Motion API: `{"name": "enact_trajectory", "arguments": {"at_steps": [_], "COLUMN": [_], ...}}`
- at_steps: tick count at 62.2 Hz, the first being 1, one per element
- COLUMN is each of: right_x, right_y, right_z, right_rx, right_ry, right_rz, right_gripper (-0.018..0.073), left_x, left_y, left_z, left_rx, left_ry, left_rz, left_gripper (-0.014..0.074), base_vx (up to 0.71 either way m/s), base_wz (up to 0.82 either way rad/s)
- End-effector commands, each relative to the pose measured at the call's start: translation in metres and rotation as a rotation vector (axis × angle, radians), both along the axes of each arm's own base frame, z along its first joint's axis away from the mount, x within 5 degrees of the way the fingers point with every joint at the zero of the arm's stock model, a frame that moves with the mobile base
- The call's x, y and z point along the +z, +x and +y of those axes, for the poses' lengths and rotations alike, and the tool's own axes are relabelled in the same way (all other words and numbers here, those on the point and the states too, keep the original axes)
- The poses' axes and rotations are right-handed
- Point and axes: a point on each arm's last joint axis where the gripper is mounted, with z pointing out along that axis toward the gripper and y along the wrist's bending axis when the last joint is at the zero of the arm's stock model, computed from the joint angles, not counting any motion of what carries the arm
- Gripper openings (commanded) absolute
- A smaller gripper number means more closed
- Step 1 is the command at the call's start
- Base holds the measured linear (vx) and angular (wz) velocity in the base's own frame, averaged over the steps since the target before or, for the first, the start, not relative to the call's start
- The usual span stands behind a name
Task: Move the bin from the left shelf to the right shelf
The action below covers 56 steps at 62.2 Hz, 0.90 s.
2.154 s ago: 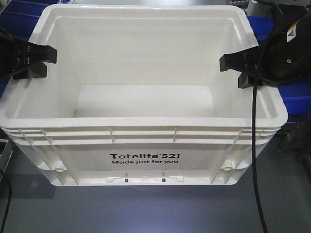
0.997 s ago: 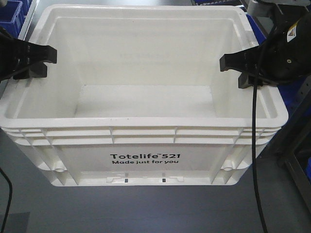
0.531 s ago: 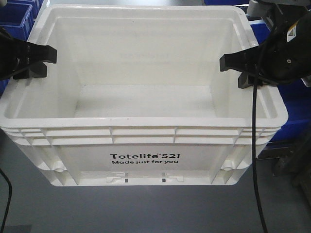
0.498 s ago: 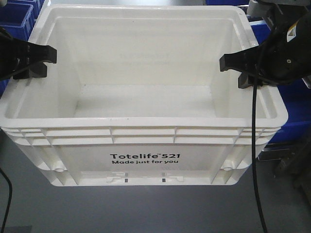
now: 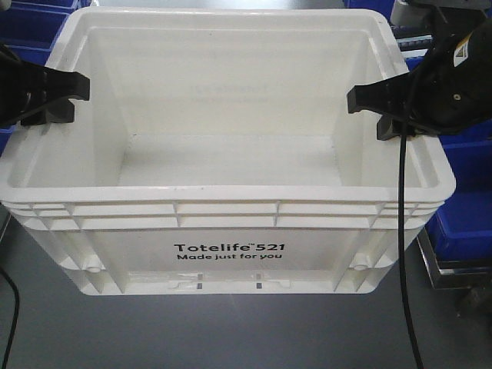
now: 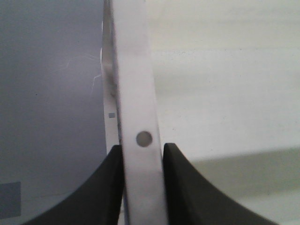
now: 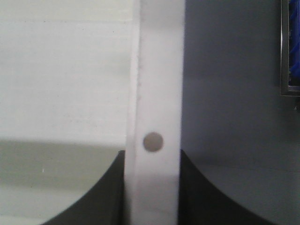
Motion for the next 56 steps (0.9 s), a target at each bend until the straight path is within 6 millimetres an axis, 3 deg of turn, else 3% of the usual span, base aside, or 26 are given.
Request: {"name": "enact_trajectory", "arguments": {"at_steps": [1, 56], "right_x": [0.0310, 0.0310], "right_y": [-0.0025, -0.0025], "right_z": [-0.0068, -0.0068], "right_rx": [-0.001, -0.001], "right_ry": [0.018, 0.018], "right_rz": [-0.194, -0.194], "right_gripper": [0.0029, 0.0029], "left_x": [0.0276, 0.0276], "left_y": [-0.0039, -0.0039], "left_z": [0.0029, 0.0029], "left_rx": [-0.010, -0.010], "left_ry": [-0.005, -0.005], "left_rz": [-0.176, -0.176], "left_gripper": [0.0152, 0.0152], "base_vx": [0.20, 0.19], "base_wz": [0.07, -0.01]}}
